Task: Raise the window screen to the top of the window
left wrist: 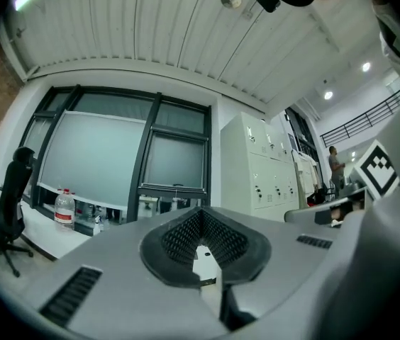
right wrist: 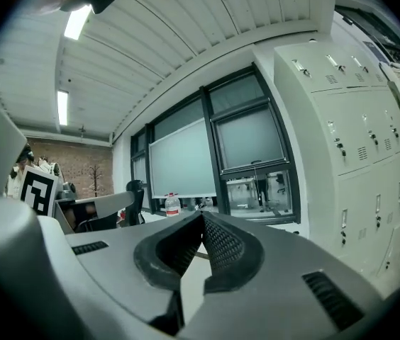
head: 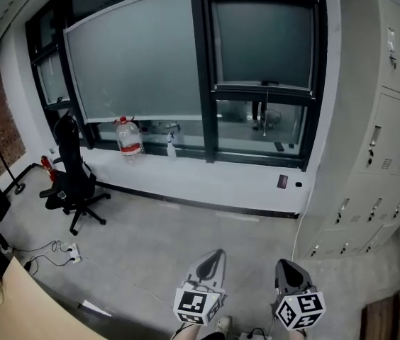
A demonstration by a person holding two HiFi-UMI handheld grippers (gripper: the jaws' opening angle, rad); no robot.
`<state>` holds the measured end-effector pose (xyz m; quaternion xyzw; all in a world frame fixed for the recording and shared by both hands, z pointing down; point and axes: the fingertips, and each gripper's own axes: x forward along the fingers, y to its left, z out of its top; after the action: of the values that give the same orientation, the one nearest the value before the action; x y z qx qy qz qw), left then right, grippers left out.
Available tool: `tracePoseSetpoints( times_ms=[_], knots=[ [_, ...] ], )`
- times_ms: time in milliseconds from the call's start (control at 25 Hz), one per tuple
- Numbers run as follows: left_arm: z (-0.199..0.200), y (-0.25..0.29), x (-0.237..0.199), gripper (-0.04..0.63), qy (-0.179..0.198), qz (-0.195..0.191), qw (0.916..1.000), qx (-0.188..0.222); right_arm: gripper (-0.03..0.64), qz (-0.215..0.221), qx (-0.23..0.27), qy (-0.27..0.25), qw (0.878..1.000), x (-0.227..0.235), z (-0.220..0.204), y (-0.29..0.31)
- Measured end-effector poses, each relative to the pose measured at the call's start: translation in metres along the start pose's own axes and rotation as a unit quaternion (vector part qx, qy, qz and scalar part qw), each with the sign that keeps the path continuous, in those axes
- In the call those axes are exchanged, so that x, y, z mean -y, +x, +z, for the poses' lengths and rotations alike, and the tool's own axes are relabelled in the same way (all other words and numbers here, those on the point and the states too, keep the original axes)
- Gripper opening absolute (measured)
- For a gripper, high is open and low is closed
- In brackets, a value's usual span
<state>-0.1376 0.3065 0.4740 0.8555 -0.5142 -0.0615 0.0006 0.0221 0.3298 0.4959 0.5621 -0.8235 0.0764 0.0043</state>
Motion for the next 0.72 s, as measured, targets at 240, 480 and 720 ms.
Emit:
tracePoseSetpoints(
  times_ms=[240, 480, 720],
  knots=[
    [0.016, 0.091, -0.068, 0.003, -0.001, -0.013, 0.9999, 0.005, 0.005, -0.001, 0.019, -0.004, 1.000, 0.022, 0.043, 0.103],
    [0.012, 0.175, -0.102, 0.003, 0.009, -0.022, 0.9997, -0.004, 0.005, -0.015, 0.023, -0.011, 1.000, 0.075, 0.062, 0.172],
    [-0.014, 0.296, -0.136, 0.003, 0.010, -0.018, 0.9998, -0.005, 0.005, -0.039, 0.025, -0.024, 0.999, 0.162, 0.067, 0.257]
  ],
)
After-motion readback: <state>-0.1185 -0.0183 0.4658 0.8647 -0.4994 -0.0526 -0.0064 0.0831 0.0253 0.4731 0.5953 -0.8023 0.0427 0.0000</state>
